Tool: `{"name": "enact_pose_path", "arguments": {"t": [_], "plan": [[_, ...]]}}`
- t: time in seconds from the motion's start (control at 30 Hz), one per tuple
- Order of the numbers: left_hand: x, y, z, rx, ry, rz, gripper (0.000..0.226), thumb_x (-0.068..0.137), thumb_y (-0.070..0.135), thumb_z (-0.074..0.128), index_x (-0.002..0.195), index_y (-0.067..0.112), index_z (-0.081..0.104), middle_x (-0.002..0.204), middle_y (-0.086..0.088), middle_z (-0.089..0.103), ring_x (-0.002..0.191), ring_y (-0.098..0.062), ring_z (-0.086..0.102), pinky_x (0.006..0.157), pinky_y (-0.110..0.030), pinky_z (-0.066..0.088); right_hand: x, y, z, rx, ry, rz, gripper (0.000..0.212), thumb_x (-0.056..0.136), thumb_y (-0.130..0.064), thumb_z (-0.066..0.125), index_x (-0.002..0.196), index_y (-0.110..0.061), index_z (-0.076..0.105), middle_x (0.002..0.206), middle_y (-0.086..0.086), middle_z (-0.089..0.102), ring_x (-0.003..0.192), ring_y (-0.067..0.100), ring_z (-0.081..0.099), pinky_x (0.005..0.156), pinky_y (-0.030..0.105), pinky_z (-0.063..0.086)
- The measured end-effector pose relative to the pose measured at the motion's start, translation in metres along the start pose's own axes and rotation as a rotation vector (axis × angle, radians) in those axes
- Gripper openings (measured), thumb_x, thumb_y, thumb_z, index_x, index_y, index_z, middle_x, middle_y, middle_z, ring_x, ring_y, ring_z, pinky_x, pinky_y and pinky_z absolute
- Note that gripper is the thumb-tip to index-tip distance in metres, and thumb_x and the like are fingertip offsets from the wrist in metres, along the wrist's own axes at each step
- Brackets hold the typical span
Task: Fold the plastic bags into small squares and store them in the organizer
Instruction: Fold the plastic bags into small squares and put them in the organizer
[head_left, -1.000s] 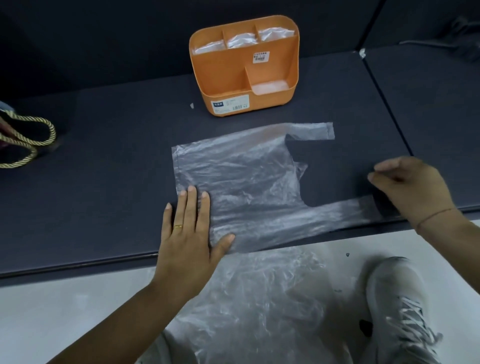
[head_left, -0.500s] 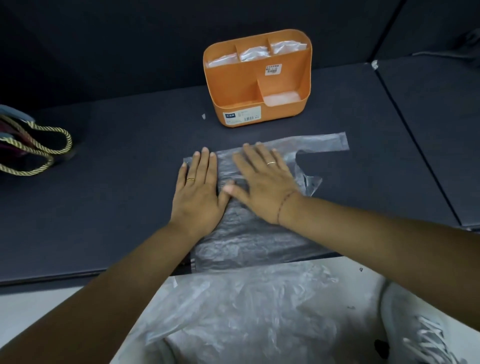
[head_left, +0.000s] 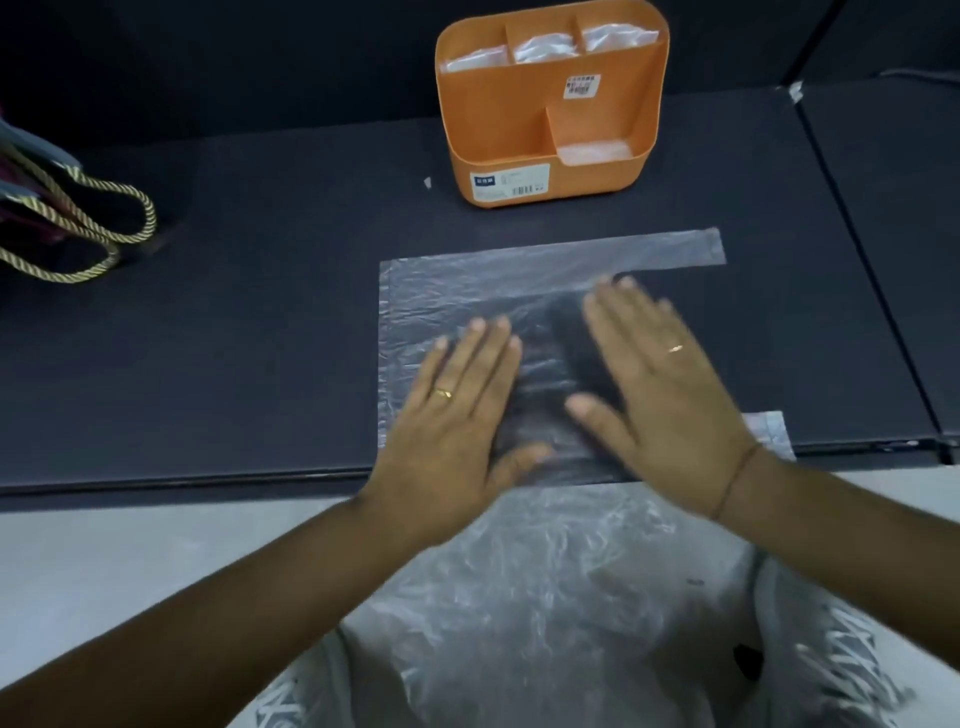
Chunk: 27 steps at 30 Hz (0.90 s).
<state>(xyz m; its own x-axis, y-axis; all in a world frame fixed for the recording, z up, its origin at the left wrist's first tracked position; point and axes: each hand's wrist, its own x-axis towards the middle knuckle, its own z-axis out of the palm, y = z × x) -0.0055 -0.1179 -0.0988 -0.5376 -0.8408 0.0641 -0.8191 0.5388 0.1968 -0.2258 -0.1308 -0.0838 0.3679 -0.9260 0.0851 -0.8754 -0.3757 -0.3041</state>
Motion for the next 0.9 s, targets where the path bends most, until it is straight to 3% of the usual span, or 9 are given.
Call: {"name": "enact_pose_path", "arguments": {"t": [0.07,0.2,0.3,0.4,0.47,0.6,0.77,0.9], "plan": [[-0.021,0.008,0.013,0.016,-0.061,0.043,0.086,0.098,0.066,0.023,0.152,0.0,0.027,0.161,-0.015,0.021,0.151,-0.027,0.015,0.119,-0.048,0.018,-0.018,-0.021,0.019,-0.002,-0.068,-0.165,0.083,0.095,-0.065,0.022,0.152,-0.004,0.022,0.16,0.011,0.016,0.149,0.023,0.01,0.12,0.043,0.012],[-0.048,-0.005,0.018,0.167,-0.144,0.044,0.081,0.098,0.061,0.032,0.153,0.003,0.025,0.161,-0.015,0.023,0.15,-0.027,0.017,0.119,-0.044,0.018,-0.038,-0.01,0.039,-0.185,-0.175,-0.266,0.087,0.09,-0.066,0.033,0.152,-0.005,0.023,0.159,0.011,0.021,0.148,0.025,0.017,0.118,0.043,0.015],[-0.063,-0.018,0.021,0.192,-0.059,0.055,0.066,0.096,0.035,0.047,0.151,0.006,0.025,0.157,-0.014,0.03,0.146,-0.026,0.025,0.118,-0.041,0.02,-0.044,0.004,0.042,-0.171,-0.068,-0.296,0.071,0.089,-0.043,0.048,0.146,-0.004,0.036,0.155,0.012,0.033,0.143,0.024,0.028,0.117,0.042,0.02],[-0.078,-0.03,0.024,0.12,0.081,0.084,0.064,0.086,0.003,0.064,0.146,0.005,0.041,0.152,-0.012,0.04,0.143,-0.024,0.034,0.121,-0.039,0.022,-0.049,0.012,0.043,-0.025,0.116,-0.319,0.048,0.091,-0.029,0.056,0.132,-0.004,0.057,0.143,0.011,0.049,0.135,0.023,0.043,0.112,0.043,0.033],[-0.085,-0.035,0.023,0.056,0.155,0.102,0.055,0.086,-0.005,0.063,0.139,0.005,0.05,0.148,-0.01,0.047,0.14,-0.022,0.041,0.12,-0.038,0.027,-0.053,0.014,0.041,0.056,0.193,-0.321,0.037,0.092,-0.026,0.06,0.121,-0.004,0.066,0.134,0.01,0.058,0.128,0.023,0.052,0.107,0.044,0.041],[-0.087,-0.036,0.014,-0.059,0.231,0.102,0.032,0.097,0.008,0.054,0.128,0.006,0.062,0.137,-0.008,0.058,0.13,-0.02,0.053,0.111,-0.038,0.041,-0.054,0.013,0.033,0.134,0.25,-0.285,0.027,0.096,-0.025,0.059,0.109,-0.007,0.073,0.124,0.004,0.065,0.12,0.017,0.059,0.105,0.035,0.045],[-0.082,-0.028,-0.008,-0.237,0.276,-0.058,0.028,0.096,0.029,0.056,0.112,0.012,0.073,0.119,0.003,0.068,0.112,-0.007,0.061,0.104,-0.021,0.044,-0.049,0.014,0.014,0.185,0.217,-0.187,0.024,0.095,-0.023,0.057,0.1,-0.01,0.076,0.111,-0.001,0.071,0.11,0.007,0.061,0.101,0.018,0.043],[-0.078,-0.025,-0.033,-0.442,0.255,-0.27,0.028,0.088,0.038,0.059,0.101,0.02,0.076,0.104,0.024,0.067,0.098,0.006,0.063,0.09,-0.005,0.044,-0.049,0.024,-0.007,0.202,0.064,-0.116,0.036,0.089,-0.039,0.054,0.102,-0.012,0.075,0.111,-0.004,0.07,0.109,0.004,0.058,0.097,0.021,0.044]]}}
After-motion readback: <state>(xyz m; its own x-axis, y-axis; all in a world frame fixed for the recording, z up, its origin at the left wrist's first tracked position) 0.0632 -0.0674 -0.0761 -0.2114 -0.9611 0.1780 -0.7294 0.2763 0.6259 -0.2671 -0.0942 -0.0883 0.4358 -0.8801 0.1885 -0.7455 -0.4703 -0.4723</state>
